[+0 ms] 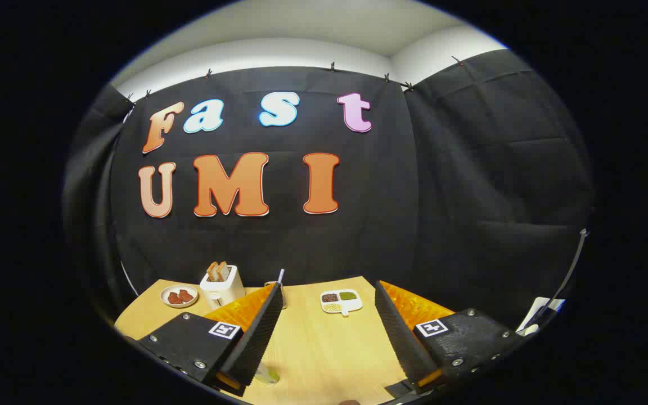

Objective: Take the bottle from table, then pour the juice into the cup, finally place the bottle on the coaster

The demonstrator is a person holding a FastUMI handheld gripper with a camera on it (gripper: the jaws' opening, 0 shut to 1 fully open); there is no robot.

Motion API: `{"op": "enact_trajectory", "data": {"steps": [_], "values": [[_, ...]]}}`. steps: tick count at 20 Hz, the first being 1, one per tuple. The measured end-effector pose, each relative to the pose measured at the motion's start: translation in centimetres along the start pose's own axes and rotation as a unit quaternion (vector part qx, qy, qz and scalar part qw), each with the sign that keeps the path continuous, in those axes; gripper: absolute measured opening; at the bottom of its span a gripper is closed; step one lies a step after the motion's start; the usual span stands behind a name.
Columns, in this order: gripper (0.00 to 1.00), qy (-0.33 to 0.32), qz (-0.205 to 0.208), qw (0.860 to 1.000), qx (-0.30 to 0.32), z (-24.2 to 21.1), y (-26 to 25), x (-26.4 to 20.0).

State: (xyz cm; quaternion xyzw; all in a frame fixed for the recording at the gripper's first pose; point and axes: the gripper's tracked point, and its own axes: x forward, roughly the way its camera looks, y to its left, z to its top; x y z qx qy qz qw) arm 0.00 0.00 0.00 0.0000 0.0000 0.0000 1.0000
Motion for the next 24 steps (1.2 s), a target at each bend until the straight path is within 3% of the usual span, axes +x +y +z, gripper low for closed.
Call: {"op": "enact_trajectory", "data": {"steps": [6,14,24], "values": [[0.98,0.005,0.042,0.998,0.042,-1.0,3.8,-0.3],[0.98,-0.018,0.040,0.999,0.017,0.3,4.9,-0.6],[0.97,0.014,0.066,0.998,0.013,-4.5,8.9,-0.7]]}}
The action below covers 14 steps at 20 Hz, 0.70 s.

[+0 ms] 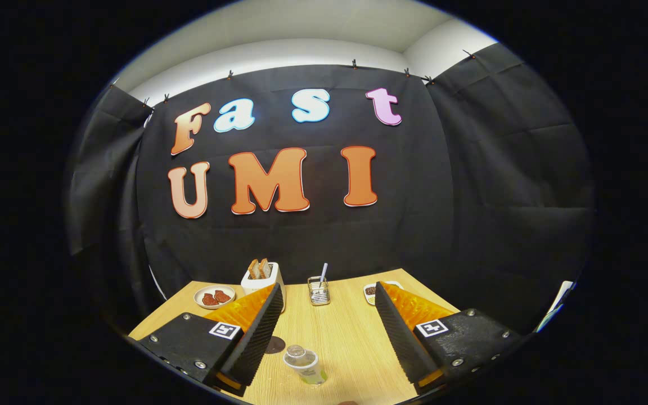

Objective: Take the bottle from table, then pour the juice into the cup, finally place the bottle on the coaster

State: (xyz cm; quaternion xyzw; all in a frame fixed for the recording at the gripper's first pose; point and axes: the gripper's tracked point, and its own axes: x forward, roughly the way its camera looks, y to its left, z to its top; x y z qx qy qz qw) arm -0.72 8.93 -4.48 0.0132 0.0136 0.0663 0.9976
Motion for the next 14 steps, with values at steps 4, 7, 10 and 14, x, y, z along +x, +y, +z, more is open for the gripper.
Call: {"op": "enact_trajectory", "data": {"steps": [4,7,10,14], "values": [[0.98,0.001,0.026,1.000,-0.007,-3.1,2.7,1.3],[0.98,0.029,0.054,0.998,0.009,-7.5,4.6,2.5],[0.98,0.061,0.058,0.996,-0.001,-11.4,5.1,3.8],[0.98,0.105,0.046,0.993,-0.024,-17.0,4.9,5.0]]}}
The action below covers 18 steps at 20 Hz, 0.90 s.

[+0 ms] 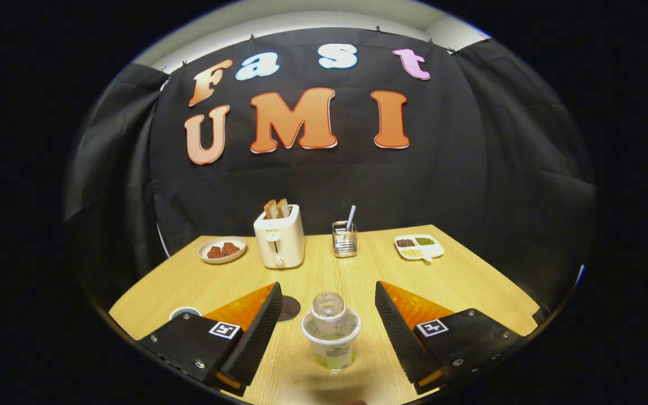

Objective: Take the bottle from table, then pour the juice into the cup, finally place the bottle on the coaster

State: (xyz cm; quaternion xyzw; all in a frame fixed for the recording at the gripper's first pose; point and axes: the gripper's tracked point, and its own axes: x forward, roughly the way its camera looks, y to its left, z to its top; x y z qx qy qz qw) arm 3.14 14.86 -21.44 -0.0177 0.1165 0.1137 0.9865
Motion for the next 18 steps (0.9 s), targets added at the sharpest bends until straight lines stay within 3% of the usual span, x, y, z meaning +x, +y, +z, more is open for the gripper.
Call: {"op": "enact_trajectory", "data": {"steps": [4,8,10,11,12,15,18], "values": [[0.98,0.050,-0.018,0.999,0.000,-4.7,-0.9,2.1],[0.98,0.068,-0.018,0.997,0.017,-6.3,-0.7,3.2],[0.90,0.071,-0.015,0.997,0.020,-6.3,-0.3,3.6],[0.76,0.073,-0.019,0.997,0.014,-6.3,-0.3,3.6],[0.70,0.079,-0.019,0.997,0.008,-6.3,-0.2,3.7],[0.59,0.102,-0.017,0.995,0.005,-5.9,0.7,3.4],[0.56,0.099,-0.024,0.995,-0.009,-4.1,1.4,2.8]]}}
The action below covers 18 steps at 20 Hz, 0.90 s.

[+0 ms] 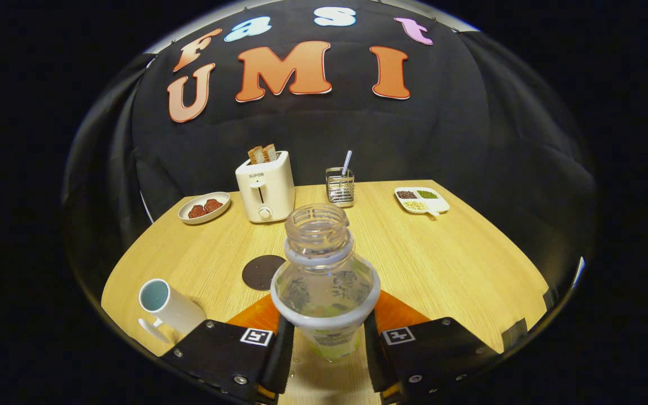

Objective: Take the bottle from table, then pour the juice into the cup, finally place the bottle on the coaster

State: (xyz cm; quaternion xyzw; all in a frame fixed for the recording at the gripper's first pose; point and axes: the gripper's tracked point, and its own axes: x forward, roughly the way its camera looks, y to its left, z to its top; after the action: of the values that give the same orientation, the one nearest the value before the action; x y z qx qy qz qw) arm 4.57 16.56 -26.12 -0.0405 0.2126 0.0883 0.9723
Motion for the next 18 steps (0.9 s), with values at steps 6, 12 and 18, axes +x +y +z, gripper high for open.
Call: {"op": "enact_trajectory", "data": {"steps": [6,12,18], "values": [[0.56,-0.023,-0.011,0.999,-0.041,3.9,2.6,-2.5],[0.56,-0.014,-0.047,0.989,-0.138,4.3,5.8,-4.0],[0.56,-0.014,-0.092,0.953,-0.290,3.8,8.7,-4.3]]}}
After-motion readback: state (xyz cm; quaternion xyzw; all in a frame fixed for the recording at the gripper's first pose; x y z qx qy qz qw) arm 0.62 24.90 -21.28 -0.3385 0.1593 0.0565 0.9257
